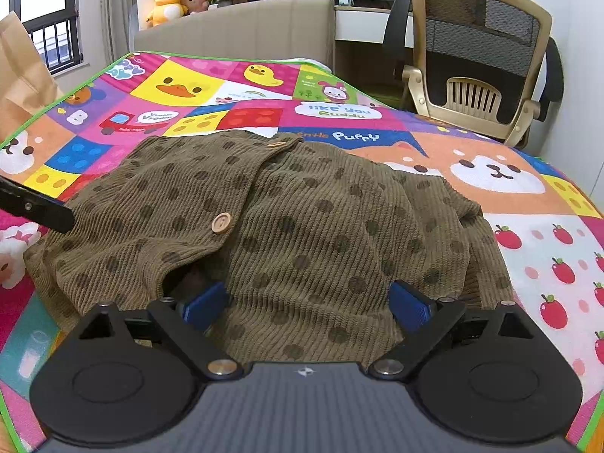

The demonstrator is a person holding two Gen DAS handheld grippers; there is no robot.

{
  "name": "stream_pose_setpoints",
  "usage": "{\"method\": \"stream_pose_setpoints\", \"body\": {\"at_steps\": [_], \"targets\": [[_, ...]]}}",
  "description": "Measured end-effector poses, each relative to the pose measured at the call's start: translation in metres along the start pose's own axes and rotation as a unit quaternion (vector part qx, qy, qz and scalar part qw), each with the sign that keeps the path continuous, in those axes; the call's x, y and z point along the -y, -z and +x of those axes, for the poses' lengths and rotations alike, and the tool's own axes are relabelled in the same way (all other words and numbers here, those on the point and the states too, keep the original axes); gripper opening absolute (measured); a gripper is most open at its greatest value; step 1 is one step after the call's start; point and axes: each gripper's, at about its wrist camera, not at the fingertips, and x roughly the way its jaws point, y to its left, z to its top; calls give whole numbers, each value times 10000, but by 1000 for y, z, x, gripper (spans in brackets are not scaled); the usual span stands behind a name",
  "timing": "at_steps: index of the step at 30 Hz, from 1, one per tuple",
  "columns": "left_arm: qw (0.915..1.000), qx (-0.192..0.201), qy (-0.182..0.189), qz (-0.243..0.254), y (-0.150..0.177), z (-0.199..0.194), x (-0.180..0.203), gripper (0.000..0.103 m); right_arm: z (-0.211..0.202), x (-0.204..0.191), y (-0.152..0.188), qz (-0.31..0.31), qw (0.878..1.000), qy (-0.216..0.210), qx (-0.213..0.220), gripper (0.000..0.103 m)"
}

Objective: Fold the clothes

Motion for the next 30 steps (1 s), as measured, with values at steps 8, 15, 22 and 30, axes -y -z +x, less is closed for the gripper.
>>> {"method": "stream_pose_setpoints", "body": {"at_steps": [8, 15, 22, 30], "targets": [[9998, 129, 86, -130, 7, 4, 9, 63, 0, -1, 1, -8, 10000, 56, -6, 97], [9991, 264, 136, -306, 7, 1, 6, 34, -5, 0, 1, 12, 9998, 151, 102, 100], [9977, 563, 222, -305, 1, -15, 6, 25, -17, -2, -24, -346, 9966, 604, 445, 100], [9902, 1270, 238, -535, -12, -55, -12, 42, -14, 39, -20, 45, 9956, 930, 45, 101]]}}
